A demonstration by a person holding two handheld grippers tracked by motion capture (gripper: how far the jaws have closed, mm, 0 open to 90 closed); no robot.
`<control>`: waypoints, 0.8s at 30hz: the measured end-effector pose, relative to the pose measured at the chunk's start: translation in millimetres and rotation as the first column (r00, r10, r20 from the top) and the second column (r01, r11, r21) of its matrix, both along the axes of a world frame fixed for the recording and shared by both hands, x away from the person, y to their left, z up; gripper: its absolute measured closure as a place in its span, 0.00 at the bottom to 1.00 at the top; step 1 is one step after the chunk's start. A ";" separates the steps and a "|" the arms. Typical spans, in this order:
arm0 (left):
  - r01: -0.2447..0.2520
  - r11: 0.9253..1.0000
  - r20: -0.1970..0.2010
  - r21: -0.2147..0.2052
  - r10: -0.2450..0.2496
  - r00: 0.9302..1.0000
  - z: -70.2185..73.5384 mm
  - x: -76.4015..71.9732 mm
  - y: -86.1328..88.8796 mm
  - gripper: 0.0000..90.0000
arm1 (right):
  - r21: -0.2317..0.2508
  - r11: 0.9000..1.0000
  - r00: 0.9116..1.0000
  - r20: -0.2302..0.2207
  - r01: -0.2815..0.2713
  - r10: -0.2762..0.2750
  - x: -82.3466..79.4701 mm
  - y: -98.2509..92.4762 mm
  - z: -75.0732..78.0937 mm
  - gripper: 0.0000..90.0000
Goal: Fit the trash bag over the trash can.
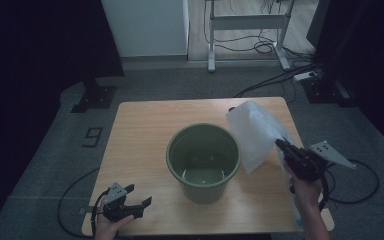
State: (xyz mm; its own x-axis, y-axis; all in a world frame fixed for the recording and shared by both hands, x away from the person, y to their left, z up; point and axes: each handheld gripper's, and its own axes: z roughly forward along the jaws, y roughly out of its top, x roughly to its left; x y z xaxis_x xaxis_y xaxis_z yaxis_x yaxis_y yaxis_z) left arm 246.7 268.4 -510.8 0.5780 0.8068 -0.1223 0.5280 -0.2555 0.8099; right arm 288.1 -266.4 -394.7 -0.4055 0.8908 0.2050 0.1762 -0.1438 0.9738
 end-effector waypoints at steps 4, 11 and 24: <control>-0.001 1.000 -0.004 0.003 0.001 1.000 -1.2 0.5 -0.1 0.15 | 0.005 1.000 0.999 0.045 -0.010 0.010 -6.6 0.9 23.2 0.99; 0.000 1.000 -0.011 0.004 0.000 1.000 -2.4 0.8 -0.2 0.15 | 0.002 1.000 0.991 0.133 -0.024 0.024 -19.9 5.7 66.9 0.99; -0.005 1.000 -0.021 0.004 0.005 1.000 -4.6 1.7 1.3 0.15 | -0.048 0.995 0.969 0.229 -0.088 0.097 -46.2 28.8 111.4 0.99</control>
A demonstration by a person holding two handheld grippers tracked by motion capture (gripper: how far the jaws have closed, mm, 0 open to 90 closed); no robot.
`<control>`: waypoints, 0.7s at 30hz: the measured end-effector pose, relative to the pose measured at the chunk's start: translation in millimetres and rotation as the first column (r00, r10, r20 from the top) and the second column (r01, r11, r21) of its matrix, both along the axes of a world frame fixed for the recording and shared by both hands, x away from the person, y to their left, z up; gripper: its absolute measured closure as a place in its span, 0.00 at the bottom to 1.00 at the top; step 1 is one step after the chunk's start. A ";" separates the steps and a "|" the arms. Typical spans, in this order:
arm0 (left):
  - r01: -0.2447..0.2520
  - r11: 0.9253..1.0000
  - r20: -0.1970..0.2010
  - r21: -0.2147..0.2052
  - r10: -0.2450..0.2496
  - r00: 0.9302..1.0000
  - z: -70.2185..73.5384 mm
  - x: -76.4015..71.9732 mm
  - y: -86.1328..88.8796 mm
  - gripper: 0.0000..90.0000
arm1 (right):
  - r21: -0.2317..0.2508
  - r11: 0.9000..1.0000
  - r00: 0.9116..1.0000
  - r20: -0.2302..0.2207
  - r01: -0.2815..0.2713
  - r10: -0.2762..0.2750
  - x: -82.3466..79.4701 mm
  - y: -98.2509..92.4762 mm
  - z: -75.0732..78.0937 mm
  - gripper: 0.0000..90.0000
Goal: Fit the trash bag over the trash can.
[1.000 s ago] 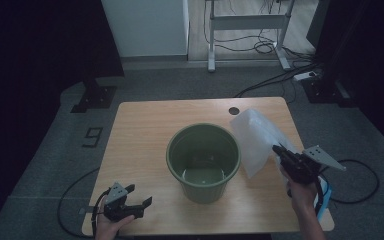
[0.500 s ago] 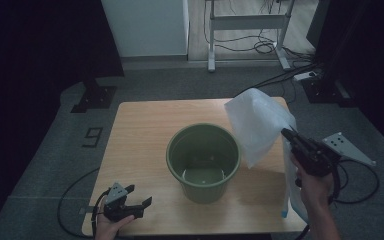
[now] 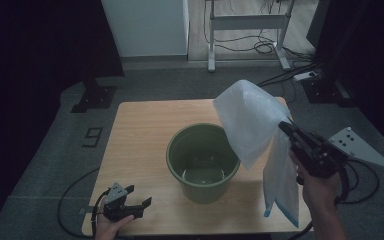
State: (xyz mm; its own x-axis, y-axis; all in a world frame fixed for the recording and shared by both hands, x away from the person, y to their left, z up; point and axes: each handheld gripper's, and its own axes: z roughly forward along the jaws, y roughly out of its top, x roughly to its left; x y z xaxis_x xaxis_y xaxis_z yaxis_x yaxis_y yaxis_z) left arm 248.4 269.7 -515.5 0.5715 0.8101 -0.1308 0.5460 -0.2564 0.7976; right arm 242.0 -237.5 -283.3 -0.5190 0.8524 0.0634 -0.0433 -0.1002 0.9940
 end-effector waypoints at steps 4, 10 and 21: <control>0.001 1.000 -0.001 0.003 -0.001 1.000 -0.2 -0.1 -0.2 0.15 | -0.013 1.000 1.000 0.000 -0.013 0.013 -3.3 6.8 -1.9 0.99; -0.001 1.000 -0.002 0.006 0.001 1.000 -0.6 0.0 -0.3 0.15 | -0.033 0.999 0.999 -0.027 -0.041 0.040 -0.6 19.1 -16.6 0.99; 0.001 1.000 -0.005 0.010 -0.001 1.000 -1.2 0.1 -0.2 0.15 | -0.103 0.990 0.994 -0.074 -0.093 0.086 5.4 47.7 -56.2 0.99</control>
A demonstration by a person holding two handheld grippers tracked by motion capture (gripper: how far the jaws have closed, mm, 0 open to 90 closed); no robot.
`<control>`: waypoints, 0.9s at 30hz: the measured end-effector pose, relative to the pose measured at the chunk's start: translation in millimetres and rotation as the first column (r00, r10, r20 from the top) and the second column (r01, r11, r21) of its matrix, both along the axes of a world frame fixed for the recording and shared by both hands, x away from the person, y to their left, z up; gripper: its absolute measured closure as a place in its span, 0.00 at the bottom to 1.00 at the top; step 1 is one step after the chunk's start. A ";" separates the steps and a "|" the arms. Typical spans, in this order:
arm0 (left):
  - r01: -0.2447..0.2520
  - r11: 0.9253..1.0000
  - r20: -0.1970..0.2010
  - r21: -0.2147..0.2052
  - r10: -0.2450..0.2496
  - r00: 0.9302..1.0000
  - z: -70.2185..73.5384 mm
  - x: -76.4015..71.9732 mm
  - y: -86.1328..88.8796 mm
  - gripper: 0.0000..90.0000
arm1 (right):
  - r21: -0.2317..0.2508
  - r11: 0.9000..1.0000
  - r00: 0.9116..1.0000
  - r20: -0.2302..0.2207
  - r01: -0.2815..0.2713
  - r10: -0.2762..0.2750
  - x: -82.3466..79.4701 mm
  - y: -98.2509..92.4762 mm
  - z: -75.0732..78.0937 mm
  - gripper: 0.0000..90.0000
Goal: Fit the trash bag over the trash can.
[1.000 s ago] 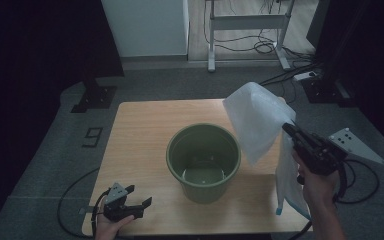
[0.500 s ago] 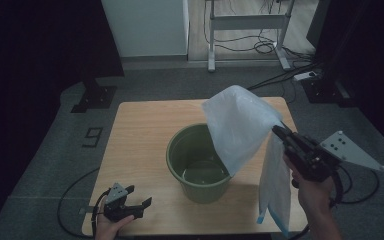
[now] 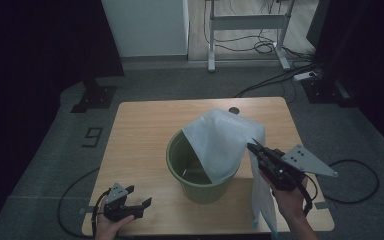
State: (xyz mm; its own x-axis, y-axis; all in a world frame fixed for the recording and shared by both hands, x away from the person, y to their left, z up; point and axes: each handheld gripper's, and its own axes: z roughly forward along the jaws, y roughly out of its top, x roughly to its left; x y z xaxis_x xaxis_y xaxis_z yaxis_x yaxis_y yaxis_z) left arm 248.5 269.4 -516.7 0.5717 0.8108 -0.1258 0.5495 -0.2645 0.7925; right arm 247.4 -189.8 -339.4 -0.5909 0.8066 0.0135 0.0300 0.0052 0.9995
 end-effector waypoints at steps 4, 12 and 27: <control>0.001 1.000 0.000 0.001 -0.001 1.000 -0.1 0.0 -0.2 0.15 | -0.029 0.999 1.000 -0.011 -0.028 0.028 1.5 11.8 -11.8 0.99; 0.002 1.000 0.000 0.002 -0.002 1.000 -0.4 0.0 0.5 0.15 | -0.050 0.994 0.995 -0.037 -0.098 0.096 -2.4 28.7 -35.0 0.99; 0.005 1.000 -0.006 0.007 -0.005 1.000 -1.5 0.5 -0.4 0.15 | -0.052 0.990 0.981 -0.146 -0.133 0.124 0.8 34.2 -59.5 0.58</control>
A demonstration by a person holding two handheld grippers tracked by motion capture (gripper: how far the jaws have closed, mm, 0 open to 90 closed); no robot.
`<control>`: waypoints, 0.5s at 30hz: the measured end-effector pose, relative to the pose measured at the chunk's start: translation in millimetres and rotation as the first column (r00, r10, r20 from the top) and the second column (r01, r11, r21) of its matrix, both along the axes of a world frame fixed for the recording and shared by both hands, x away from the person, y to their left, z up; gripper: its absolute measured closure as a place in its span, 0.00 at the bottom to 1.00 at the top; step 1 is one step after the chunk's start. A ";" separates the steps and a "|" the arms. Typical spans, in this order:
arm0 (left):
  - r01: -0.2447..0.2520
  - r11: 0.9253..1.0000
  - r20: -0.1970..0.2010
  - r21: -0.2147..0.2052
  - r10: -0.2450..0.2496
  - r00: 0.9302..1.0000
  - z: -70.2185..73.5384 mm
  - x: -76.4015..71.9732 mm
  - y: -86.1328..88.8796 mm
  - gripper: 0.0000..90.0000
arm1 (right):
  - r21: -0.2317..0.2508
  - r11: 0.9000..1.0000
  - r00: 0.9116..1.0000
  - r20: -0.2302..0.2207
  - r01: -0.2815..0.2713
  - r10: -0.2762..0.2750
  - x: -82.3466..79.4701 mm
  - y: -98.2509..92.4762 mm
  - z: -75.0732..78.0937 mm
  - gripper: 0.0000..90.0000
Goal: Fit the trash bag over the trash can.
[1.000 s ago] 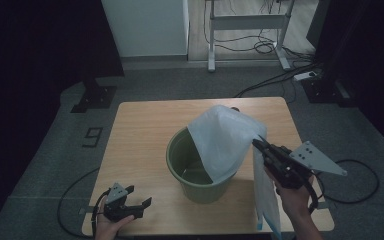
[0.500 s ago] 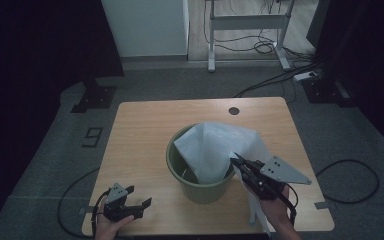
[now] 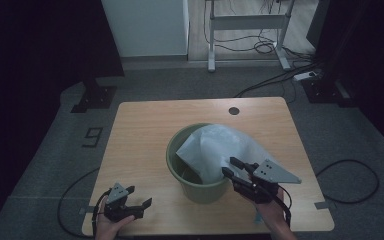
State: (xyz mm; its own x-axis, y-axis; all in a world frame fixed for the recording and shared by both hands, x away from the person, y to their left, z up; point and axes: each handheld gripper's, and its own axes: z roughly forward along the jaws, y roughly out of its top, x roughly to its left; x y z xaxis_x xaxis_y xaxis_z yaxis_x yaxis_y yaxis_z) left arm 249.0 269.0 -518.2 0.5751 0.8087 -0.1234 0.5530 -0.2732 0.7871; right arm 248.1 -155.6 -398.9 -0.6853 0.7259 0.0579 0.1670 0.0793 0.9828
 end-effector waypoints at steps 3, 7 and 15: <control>0.001 1.000 0.000 0.000 -0.001 1.000 0.1 -0.1 -0.3 0.15 | 0.001 0.999 0.998 0.024 0.053 -0.053 -11.4 -5.2 2.7 0.44; 0.001 1.000 -0.001 0.000 -0.001 1.000 0.0 -0.2 -1.0 0.15 | 0.016 0.995 0.995 0.024 0.094 -0.094 -26.1 -18.2 2.6 0.37; 0.004 1.000 -0.004 0.004 -0.004 1.000 -1.0 0.3 -2.1 0.15 | -0.015 0.989 0.989 -0.026 0.147 -0.148 -49.4 -38.1 -13.5 0.29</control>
State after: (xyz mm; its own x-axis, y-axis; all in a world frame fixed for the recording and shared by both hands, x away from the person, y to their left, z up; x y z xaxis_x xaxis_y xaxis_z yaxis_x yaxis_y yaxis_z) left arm 249.3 266.9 -519.2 0.5778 0.8069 -0.1228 0.5550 -0.2781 0.7840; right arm 198.8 -193.7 -412.4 -0.5690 0.8198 0.0645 0.2044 0.0651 0.9767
